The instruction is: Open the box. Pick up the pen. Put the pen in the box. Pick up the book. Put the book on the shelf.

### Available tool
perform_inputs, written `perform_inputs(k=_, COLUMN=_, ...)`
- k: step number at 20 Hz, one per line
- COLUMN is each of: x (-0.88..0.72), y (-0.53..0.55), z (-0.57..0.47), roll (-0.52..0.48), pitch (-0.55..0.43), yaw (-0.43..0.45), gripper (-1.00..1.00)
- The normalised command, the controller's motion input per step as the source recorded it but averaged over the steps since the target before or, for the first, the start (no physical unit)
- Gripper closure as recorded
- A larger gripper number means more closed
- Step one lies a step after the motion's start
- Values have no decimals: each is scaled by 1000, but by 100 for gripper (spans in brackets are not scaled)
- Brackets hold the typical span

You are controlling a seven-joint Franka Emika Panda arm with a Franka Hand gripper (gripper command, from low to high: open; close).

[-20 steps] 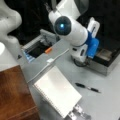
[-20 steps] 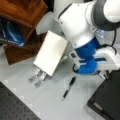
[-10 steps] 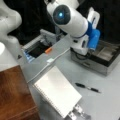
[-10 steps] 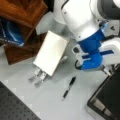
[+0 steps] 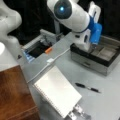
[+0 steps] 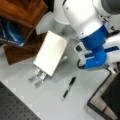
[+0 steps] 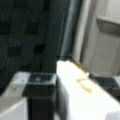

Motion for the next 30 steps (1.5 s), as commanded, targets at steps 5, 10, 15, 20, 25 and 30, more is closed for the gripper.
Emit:
perform_inputs(k=5, x=298, y=120, z=359, roll=167, pitch=52, yaw=-73, gripper=100)
perform_inputs(k=10, x=304, y=99, z=301, roll=187, pitch=24, yaw=-86, gripper=100)
perform_inputs(k=15, x=328, y=124, z=278, roll=161, pitch=-16, yaw=-102, gripper=100)
perform_inputs(k=20, x=374, y=214, z=275, roll=129, pitch=-46, yaw=-124, gripper=100)
perform_inputs(k=25, x=413, y=226, z=250, roll=91, pitch=-29, yaw=-134, gripper=100)
perform_inputs(k=30, x=429, y=137, z=196, roll=117, pitch=23, yaw=-152, gripper=-100)
